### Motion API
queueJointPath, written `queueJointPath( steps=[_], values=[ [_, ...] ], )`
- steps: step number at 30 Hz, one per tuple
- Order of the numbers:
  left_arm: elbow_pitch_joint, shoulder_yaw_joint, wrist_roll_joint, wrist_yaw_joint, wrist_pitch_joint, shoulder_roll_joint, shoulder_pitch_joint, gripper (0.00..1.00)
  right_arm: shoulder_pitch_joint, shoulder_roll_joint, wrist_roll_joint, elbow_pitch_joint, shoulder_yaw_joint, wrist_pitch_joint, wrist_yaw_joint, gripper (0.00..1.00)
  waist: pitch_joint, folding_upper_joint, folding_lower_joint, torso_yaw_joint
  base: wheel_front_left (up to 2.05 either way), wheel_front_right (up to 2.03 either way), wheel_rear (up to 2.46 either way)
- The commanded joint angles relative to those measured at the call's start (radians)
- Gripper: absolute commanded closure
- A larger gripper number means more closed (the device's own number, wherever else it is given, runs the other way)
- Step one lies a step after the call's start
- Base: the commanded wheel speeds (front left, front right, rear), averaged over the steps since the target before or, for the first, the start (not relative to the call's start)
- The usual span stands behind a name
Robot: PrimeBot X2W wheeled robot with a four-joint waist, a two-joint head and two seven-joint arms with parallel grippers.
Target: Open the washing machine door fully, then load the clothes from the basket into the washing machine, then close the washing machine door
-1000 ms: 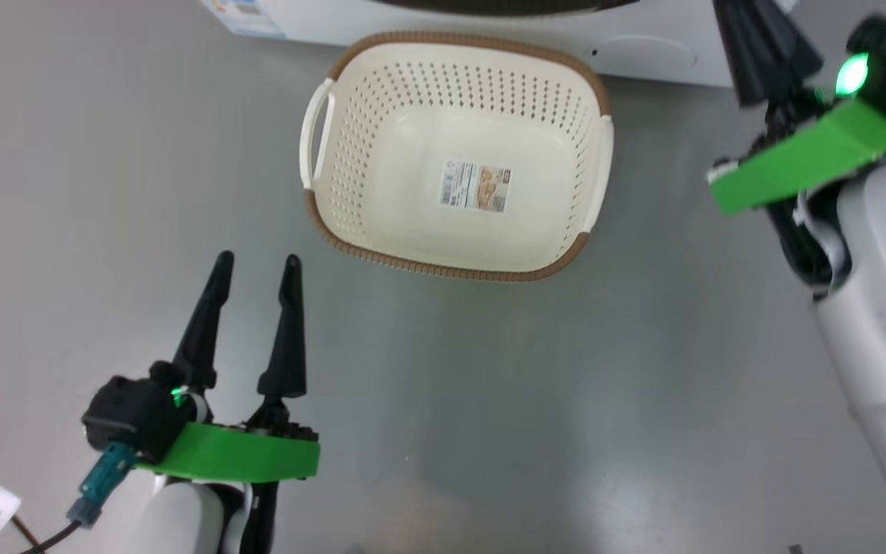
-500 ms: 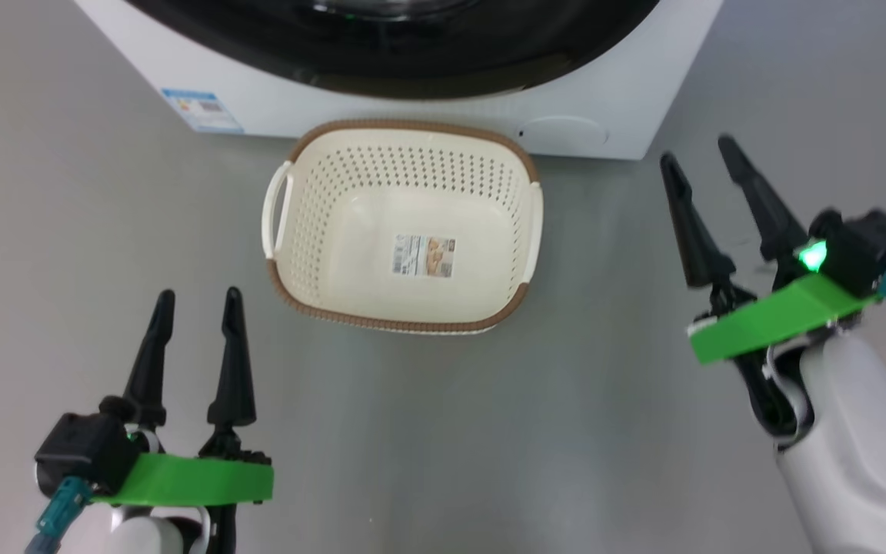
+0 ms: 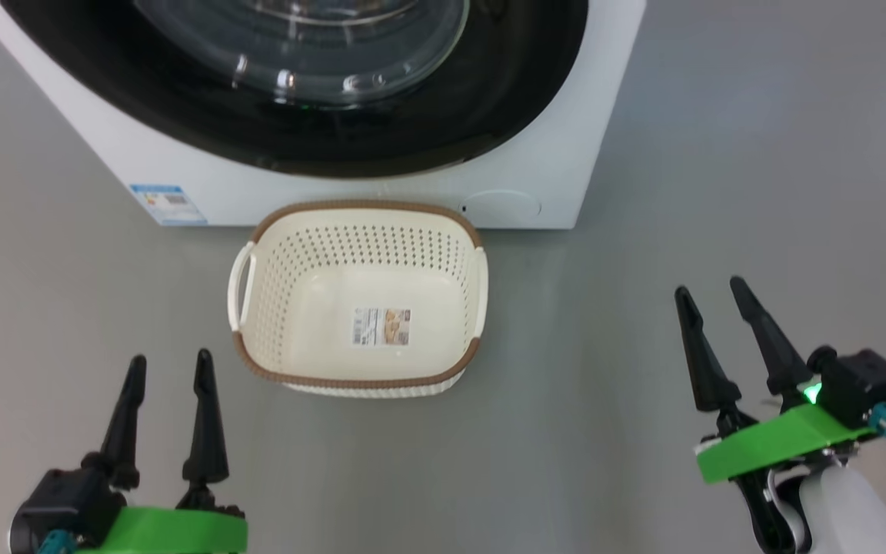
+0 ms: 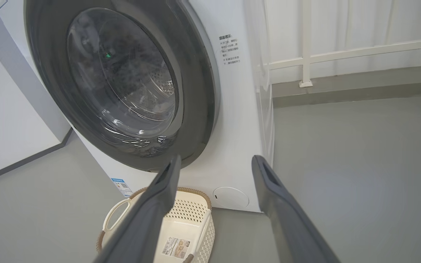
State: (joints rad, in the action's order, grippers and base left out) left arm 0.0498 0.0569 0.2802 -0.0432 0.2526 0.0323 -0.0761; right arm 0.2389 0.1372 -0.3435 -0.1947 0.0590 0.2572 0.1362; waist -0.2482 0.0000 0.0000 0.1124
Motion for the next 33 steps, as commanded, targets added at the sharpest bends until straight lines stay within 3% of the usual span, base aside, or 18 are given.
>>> queueJointPath(
  steps=[1, 20, 33],
  values=[
    [-0.017, -0.038, -0.011, -0.008, 0.009, 0.018, 0.009, 0.0, -0.025, -0.005, 0.021, 0.034, 0.015, 0.005, -0.006, 0.0, 0.055, 0.0, 0.0, -0.041, 0.0, 0.0, 0.0],
    [-0.013, -0.071, -0.028, -0.007, 0.009, 0.018, 0.155, 0.0, -0.224, -0.051, 0.081, 0.081, -0.03, 0.005, -0.006, 0.0, 0.237, 0.0, 0.0, -0.088, 0.0, 0.0, 0.0],
    [-0.02, -0.073, -0.031, -0.009, 0.009, 0.018, 0.19, 0.0, -0.255, -0.067, 0.1, 0.086, -0.046, 0.005, -0.006, 0.0, 0.261, 0.0, 0.0, -0.087, 0.0, 0.0, 0.0]
  ],
)
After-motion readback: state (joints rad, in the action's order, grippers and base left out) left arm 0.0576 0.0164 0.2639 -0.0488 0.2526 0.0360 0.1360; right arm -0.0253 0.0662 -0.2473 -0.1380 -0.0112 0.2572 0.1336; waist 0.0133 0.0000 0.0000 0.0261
